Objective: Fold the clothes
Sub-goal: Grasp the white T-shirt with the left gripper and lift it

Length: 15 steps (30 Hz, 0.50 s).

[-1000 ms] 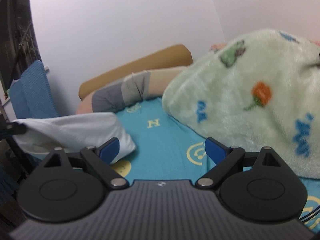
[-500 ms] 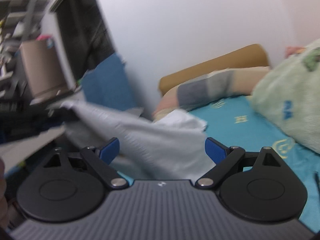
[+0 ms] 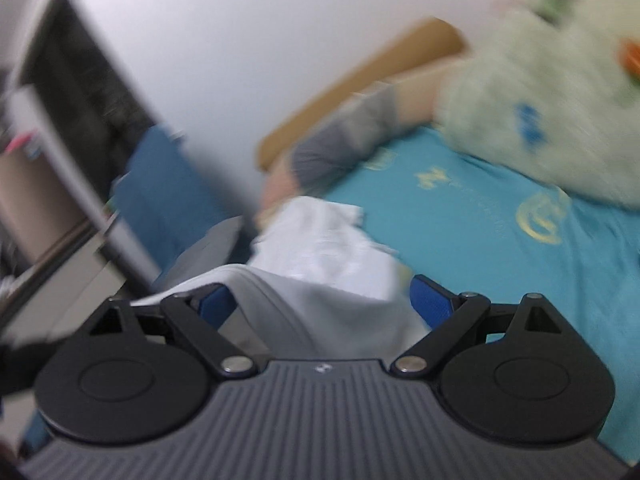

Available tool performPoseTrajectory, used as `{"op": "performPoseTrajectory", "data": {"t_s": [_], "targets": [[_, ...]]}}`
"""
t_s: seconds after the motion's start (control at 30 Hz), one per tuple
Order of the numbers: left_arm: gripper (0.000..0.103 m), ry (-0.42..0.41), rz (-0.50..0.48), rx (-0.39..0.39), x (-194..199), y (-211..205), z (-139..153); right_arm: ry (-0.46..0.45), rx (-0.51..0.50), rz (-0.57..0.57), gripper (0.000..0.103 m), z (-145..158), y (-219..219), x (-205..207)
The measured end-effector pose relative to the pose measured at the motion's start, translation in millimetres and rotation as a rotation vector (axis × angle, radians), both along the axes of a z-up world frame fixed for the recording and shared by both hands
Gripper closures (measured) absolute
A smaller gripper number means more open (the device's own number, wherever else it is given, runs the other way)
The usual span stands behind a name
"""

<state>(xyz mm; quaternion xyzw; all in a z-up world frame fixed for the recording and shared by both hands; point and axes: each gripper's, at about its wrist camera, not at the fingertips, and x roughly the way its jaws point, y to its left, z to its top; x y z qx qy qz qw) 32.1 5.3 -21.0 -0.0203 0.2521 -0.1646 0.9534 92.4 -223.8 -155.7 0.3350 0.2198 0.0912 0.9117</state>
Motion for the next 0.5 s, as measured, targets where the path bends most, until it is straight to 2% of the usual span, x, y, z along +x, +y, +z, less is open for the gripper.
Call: {"op": "performPoseTrajectory", "data": {"t_s": [0.13,0.23,0.3,0.43,0.5], "targets": [[0.093,-0.034,-0.007,-0.020,-7,-2,4,0.140,0.023,-0.071,0.009,-20,-16,7],[0.094,-0.053,0.015,-0.049,-11,3,9,0.194,-0.003,-0.099,0.009,-26,-21,7],[0.094,-0.065,0.037,-0.074,-13,9,14,0.225,-0.060,-0.128,0.009,-27,-21,6],[0.094,-0.061,0.071,-0.130,-14,25,19,0.189,-0.164,-0.224,0.009,-10,-32,-7],[0.093,-0.056,0.089,-0.144,-14,31,19,0.107,-0.216,-0.272,0.009,8,-35,-18]]}}
